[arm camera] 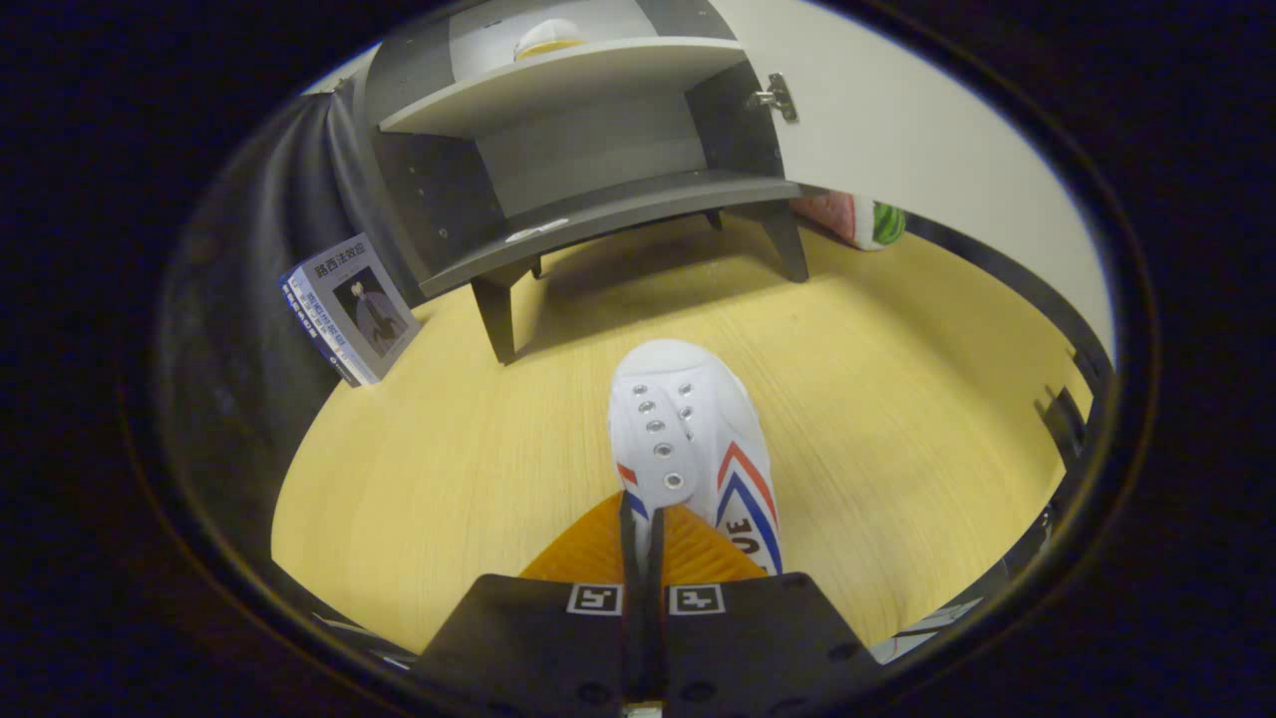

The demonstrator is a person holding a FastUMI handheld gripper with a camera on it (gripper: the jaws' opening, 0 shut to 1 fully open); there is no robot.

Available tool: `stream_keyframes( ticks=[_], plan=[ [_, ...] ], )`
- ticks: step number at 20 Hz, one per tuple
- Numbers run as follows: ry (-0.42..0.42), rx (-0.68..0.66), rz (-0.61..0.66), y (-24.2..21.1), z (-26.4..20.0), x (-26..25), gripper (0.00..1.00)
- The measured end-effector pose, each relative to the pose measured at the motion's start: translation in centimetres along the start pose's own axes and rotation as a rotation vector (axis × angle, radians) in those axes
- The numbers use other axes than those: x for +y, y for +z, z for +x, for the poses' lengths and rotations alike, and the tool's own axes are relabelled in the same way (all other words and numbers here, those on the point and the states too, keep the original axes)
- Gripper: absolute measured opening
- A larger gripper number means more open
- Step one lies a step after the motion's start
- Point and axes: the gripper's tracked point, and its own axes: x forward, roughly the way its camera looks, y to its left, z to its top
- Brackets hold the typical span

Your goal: Open the shoe cabinet door, grab the shoes and put them into the shoe cabinet, then close the shoe cabinet door.

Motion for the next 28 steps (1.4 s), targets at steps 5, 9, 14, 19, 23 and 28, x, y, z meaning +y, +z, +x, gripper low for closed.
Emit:
stream_keyframes(
  ticks=[5,9,14,19,23,28],
  plan=[
    [0.002,-0.030,-0.035,0.8,-0.5,0.3,0.03],
    [-0.002,-0.086,-0.050,3.2,-1.4,-0.1,0.02],
    [0.020,-0.131,-0.041,5.4,-2.8,0.2,0.02],
    [0.044,-0.180,-0.037,8.4,-4.5,0.5,0.02],
    [0.043,-0.238,-0.055,13.6,-7.1,1.1,0.02],
    [0.006,-0.358,-0.089,22.9,-12.2,2.1,0.02]
  ],
)
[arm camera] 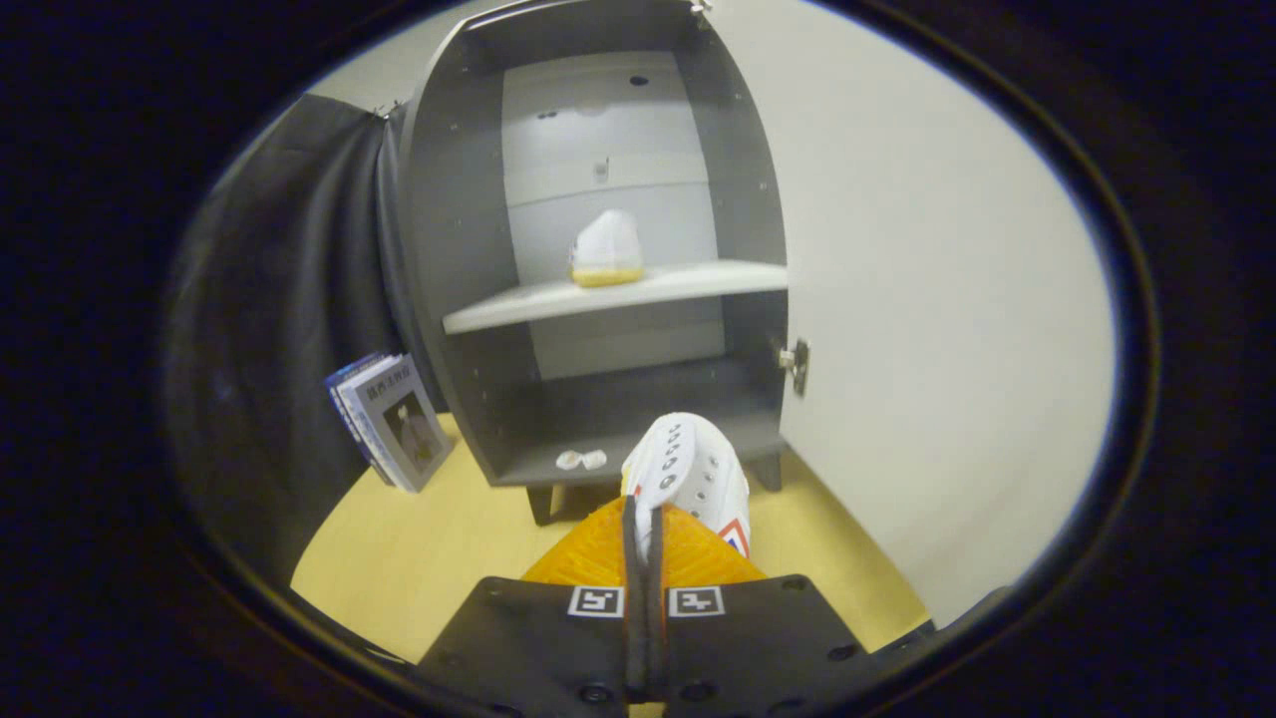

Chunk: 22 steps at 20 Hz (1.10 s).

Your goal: Open the shoe cabinet door, grab the shoes and put them into the shoe cabinet, then close the shoe cabinet door.

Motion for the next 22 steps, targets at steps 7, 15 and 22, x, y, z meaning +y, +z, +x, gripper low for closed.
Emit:
stream_keyframes(
  ticks=[7,15,22],
  plan=[
    [-0.010,-0.128,-0.101,13.2,0.7,0.0,0.02],
    [0.045,-0.130,-0.143,19.1,10.7,-0.8,0.02],
    [0.033,-0.083,-0.228,19.6,18.9,-2.2,0.02]
  ],
)
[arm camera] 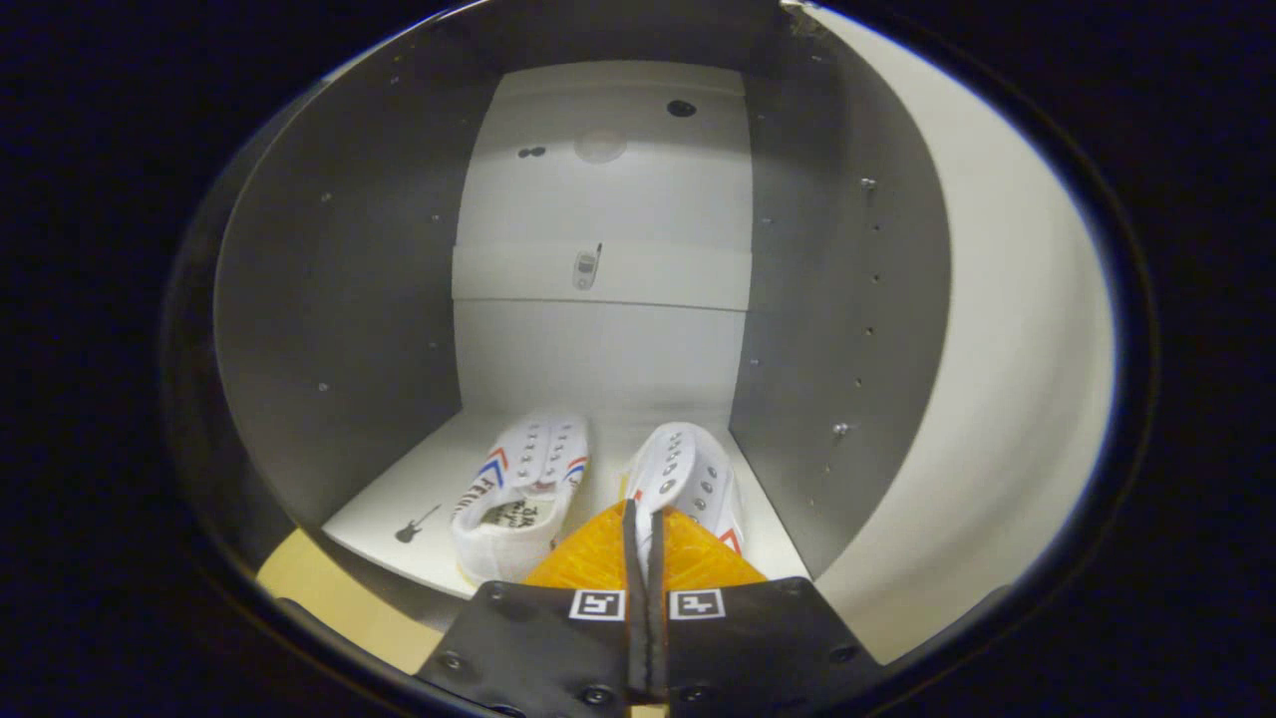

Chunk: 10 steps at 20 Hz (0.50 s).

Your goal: Open the shoe cabinet door, grab the shoes and put them into the shoe cabinet, then close the shoe cabinet door.

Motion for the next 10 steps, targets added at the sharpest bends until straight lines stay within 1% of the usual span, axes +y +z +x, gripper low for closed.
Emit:
stream_keyframes(
  ticks=[6,10],
  plan=[
    [0.055,0.013,-0.048,1.2,5.7,1.6,0.02],
    [0.087,0.034,-0.061,1.2,8.1,1.9,0.02]
  ],
)
